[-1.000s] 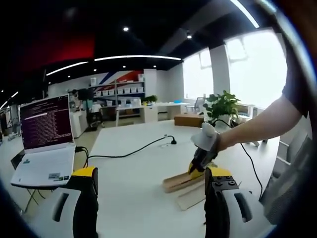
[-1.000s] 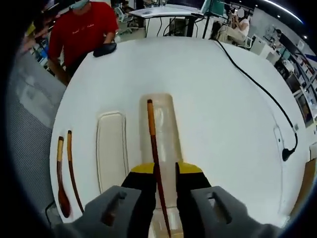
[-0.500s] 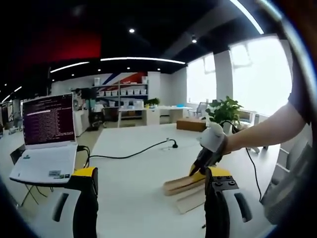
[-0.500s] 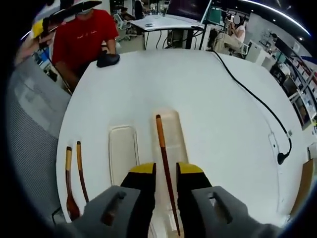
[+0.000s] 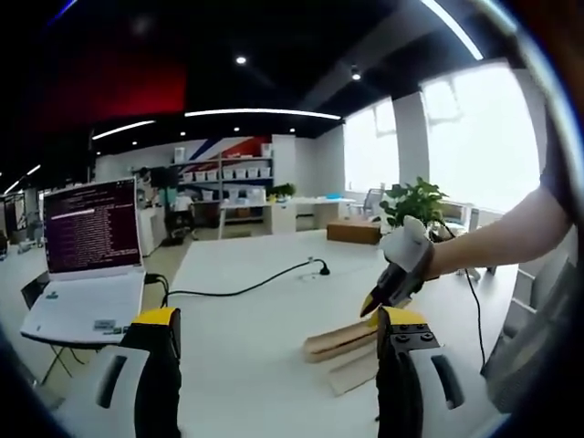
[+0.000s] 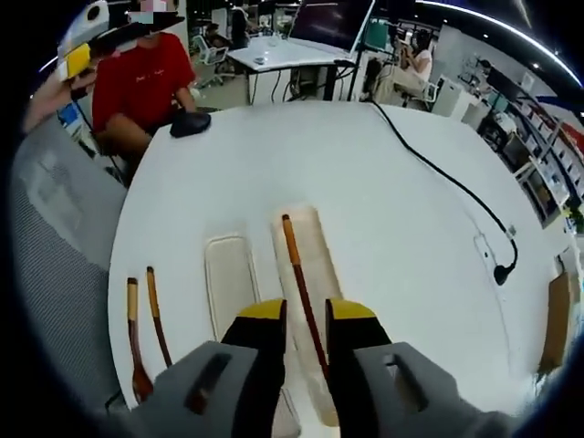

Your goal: Arrange the utensils inside the cutlery case until each visible utensil rests in its matching compartment.

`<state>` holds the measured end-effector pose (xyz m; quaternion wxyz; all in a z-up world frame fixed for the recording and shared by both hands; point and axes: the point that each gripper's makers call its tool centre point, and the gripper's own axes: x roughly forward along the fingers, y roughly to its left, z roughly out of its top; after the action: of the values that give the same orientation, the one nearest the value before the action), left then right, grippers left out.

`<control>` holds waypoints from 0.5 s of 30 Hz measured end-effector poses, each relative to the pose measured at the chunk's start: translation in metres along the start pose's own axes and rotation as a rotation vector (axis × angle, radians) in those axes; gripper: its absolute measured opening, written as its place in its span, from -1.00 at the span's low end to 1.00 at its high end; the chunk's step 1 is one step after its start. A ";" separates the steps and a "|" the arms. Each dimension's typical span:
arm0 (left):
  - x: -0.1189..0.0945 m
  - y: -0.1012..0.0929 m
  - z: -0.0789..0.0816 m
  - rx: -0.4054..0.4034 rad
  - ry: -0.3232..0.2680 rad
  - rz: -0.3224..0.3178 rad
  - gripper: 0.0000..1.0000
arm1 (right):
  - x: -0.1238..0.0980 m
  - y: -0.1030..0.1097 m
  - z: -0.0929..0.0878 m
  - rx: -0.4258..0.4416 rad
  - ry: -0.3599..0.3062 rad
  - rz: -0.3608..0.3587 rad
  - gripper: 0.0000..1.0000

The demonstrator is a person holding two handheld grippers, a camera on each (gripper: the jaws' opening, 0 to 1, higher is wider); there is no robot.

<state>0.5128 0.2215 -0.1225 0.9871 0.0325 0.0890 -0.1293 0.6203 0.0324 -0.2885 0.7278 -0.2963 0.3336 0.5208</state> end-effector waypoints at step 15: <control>0.001 -0.009 0.001 -0.005 -0.006 -0.040 0.75 | -0.041 0.019 -0.008 0.062 -0.078 -0.094 -0.70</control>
<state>0.5117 0.2121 -0.1222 0.9847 0.0279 0.0869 -0.1487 0.5912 0.0090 -0.2625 0.7728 -0.2685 0.3067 0.4864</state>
